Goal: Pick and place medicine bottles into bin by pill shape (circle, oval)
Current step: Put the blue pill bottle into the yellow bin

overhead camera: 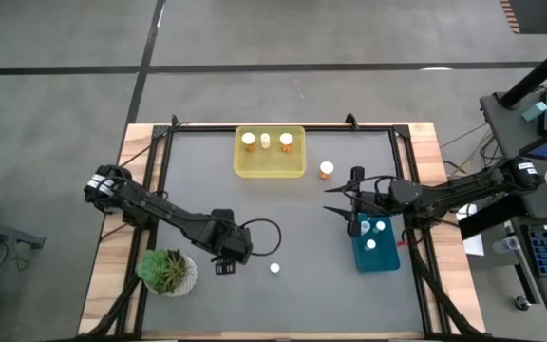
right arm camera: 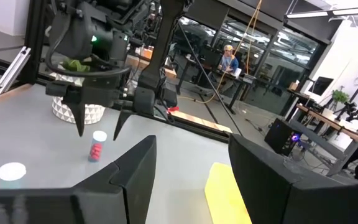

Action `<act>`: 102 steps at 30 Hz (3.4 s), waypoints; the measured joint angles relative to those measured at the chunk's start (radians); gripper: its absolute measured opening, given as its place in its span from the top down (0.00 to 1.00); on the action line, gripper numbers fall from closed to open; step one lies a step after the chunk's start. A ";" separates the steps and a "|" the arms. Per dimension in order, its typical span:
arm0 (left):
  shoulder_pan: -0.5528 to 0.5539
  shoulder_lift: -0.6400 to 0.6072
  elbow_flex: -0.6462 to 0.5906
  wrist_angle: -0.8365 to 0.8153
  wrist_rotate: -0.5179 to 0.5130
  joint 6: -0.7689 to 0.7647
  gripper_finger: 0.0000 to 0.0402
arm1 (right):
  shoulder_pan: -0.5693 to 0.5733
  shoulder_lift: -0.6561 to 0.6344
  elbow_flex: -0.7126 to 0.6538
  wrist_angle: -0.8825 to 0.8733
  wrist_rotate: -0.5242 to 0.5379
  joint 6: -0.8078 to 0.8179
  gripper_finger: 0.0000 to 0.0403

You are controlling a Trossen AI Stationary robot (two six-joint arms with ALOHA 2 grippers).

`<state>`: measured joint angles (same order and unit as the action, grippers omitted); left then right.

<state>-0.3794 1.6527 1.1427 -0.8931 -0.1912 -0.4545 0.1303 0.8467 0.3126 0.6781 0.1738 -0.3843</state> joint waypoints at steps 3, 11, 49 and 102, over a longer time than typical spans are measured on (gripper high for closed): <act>0.000 0.000 -0.004 -0.004 -0.020 -0.002 0.32 | 0.000 0.000 0.000 0.000 0.001 0.000 0.52; 0.000 0.000 -0.005 -0.003 -0.024 -0.003 0.48 | 0.000 0.000 0.000 0.000 0.002 -0.001 0.52; 0.140 -0.002 0.157 -0.005 -0.024 0.288 0.78 | 0.000 0.000 -0.001 -0.001 0.011 -0.013 0.52; 0.869 0.242 0.357 0.109 0.002 0.907 0.77 | -0.021 0.000 0.000 -0.041 0.012 -0.008 0.52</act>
<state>0.4898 1.8943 1.5002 -0.7837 -0.1892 0.4523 0.1096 0.8471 0.3130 0.6369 0.1860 -0.3927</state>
